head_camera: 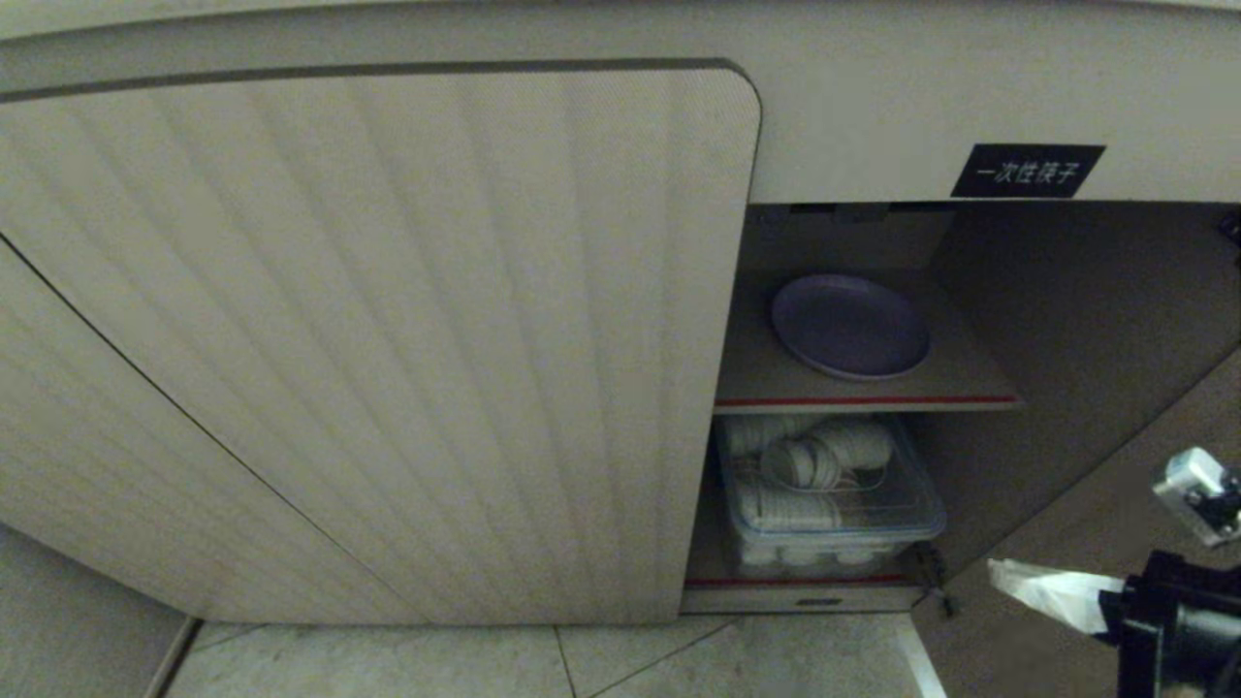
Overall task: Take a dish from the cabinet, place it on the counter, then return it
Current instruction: Take the plate from the cabinet
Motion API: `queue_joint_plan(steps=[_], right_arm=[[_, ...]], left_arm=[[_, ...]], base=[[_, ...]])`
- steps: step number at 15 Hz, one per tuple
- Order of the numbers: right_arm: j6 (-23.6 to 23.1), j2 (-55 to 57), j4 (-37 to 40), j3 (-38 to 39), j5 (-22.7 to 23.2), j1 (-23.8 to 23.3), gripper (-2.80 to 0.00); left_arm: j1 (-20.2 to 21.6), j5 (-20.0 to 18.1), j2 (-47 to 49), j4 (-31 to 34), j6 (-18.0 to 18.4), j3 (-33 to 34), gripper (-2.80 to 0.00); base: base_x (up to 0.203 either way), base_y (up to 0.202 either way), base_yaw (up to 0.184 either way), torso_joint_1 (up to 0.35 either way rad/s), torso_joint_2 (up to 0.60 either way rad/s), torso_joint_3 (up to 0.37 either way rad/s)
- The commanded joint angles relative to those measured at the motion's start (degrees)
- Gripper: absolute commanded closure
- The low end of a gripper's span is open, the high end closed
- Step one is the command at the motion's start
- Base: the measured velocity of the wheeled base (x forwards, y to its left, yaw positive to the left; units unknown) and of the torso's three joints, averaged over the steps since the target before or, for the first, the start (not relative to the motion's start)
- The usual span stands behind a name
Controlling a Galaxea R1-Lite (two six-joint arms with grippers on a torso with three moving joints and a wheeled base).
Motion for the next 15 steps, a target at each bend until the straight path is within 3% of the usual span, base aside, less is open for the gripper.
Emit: queue_joint_plan(steps=[1,6,10,15], right_arm=[[0.3,6.6,-7.0,0.0,0.0,2.0,0.00],[0.7,8.8,-7.0,-5.6,-5.7,3.3,0.00],[4.6,12.3,-8.3,-8.7,-18.0,6.9,0.00],[9.2,15.9,-11.8,-11.7,-26.0,7.3,0.00]], left_arm=[[0.0,0.0,0.0,0.0,0.0,0.0,0.00],[0.0,0.0,0.0,0.0,0.0,0.0,0.00],[0.0,0.0,0.0,-0.1,0.0,0.0,0.00],[0.0,0.0,0.0,0.0,0.0,0.0,0.00]], base=[[0.000,0.000,0.000,0.000,0.00,0.000],[0.000,0.000,0.000,0.000,0.00,0.000],[0.000,0.000,0.000,0.000,0.00,0.000],[0.000,0.000,0.000,0.000,0.00,0.000]])
